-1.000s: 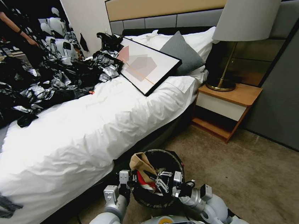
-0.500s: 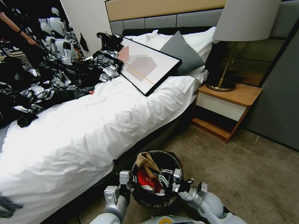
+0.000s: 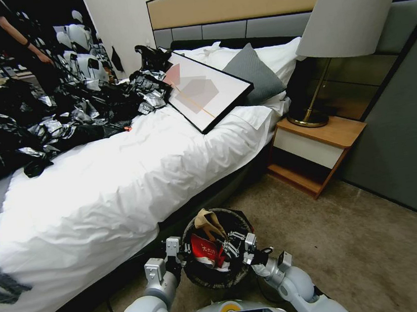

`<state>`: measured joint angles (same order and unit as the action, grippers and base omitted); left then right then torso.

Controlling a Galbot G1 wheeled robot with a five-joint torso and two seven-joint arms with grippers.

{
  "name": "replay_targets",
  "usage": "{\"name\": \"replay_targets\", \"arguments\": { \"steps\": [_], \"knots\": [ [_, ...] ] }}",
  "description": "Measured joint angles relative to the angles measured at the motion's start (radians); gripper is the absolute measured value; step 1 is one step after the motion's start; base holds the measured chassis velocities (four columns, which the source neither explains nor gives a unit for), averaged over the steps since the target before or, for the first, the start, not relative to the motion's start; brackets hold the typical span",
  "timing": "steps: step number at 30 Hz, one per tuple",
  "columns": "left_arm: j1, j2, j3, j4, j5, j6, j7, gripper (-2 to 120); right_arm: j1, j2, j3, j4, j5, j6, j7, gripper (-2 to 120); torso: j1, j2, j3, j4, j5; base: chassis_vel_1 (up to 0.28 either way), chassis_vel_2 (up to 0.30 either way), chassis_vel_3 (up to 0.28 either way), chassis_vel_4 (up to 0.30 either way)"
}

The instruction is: Pick up the trash bin, then pick up the garbage from the floor and place it into the trash bin.

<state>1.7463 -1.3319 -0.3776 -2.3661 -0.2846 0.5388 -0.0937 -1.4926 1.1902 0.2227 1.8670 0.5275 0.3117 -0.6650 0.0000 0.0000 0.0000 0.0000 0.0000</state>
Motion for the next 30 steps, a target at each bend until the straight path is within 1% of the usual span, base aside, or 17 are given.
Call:
{"name": "replay_targets", "arguments": {
  "steps": [2,3,6,7,10,11,13,23,30],
  "knots": [
    [-0.001,0.001,-0.001,0.000,-0.001,0.000,0.001,0,-0.003,-0.001,0.004,0.003,-0.001,0.001,-0.002,62,0.000,0.000,0.000,0.0000,0.0000,0.000,0.000,0.000,0.000],
    [-0.001,0.001,-0.001,0.000,-0.001,0.000,0.001,0,-0.003,-0.001,0.004,0.003,-0.001,0.001,-0.002,62,0.000,0.000,0.000,0.0000,0.0000,0.000,0.000,0.000,0.000],
    [-0.005,0.003,-0.009,0.002,-0.002,0.000,0.000,0,-0.011,-0.005,0.009,0.007,-0.003,0.005,-0.008,76,0.000,0.000,0.000,0.0001,0.0000,0.000,0.000,0.000,0.000],
    [-0.005,0.003,-0.009,0.002,-0.002,0.000,0.000,0,-0.011,-0.005,0.009,0.007,-0.003,0.005,-0.008,76,0.000,0.000,0.000,0.0001,0.0000,0.000,0.000,0.000,0.000],
    [-0.007,0.005,-0.013,0.003,-0.005,0.000,0.000,0,-0.027,-0.013,0.014,0.017,-0.007,0.009,-0.025,90,0.000,0.000,0.000,0.0000,0.0000,0.000,0.000,0.000,0.000],
    [-0.007,0.005,-0.013,0.003,-0.005,0.000,0.000,0,-0.027,-0.013,0.014,0.017,-0.007,0.009,-0.025,90,0.000,0.000,0.000,0.0000,0.0000,0.000,0.000,0.000,0.000],
    [-0.008,0.005,-0.014,0.003,-0.007,0.001,0.000,0,-0.038,-0.020,0.021,0.026,-0.011,0.011,-0.037,98,0.000,0.000,0.000,0.0000,0.0000,0.000,0.000,0.000,0.000],
    [-0.007,0.006,-0.014,0.010,-0.006,0.002,0.000,0,-0.094,-0.050,0.070,0.073,-0.023,0.026,-0.089,100,0.000,0.000,0.000,0.0000,0.0000,0.000,0.000,0.000,0.000],
    [-0.011,0.005,-0.009,0.017,-0.003,0.002,0.000,0,-0.104,-0.056,0.094,0.126,-0.020,0.033,-0.092,100,0.000,0.000,0.000,0.0000,0.0000,0.000,0.000,0.000,0.000]
  ]
}}
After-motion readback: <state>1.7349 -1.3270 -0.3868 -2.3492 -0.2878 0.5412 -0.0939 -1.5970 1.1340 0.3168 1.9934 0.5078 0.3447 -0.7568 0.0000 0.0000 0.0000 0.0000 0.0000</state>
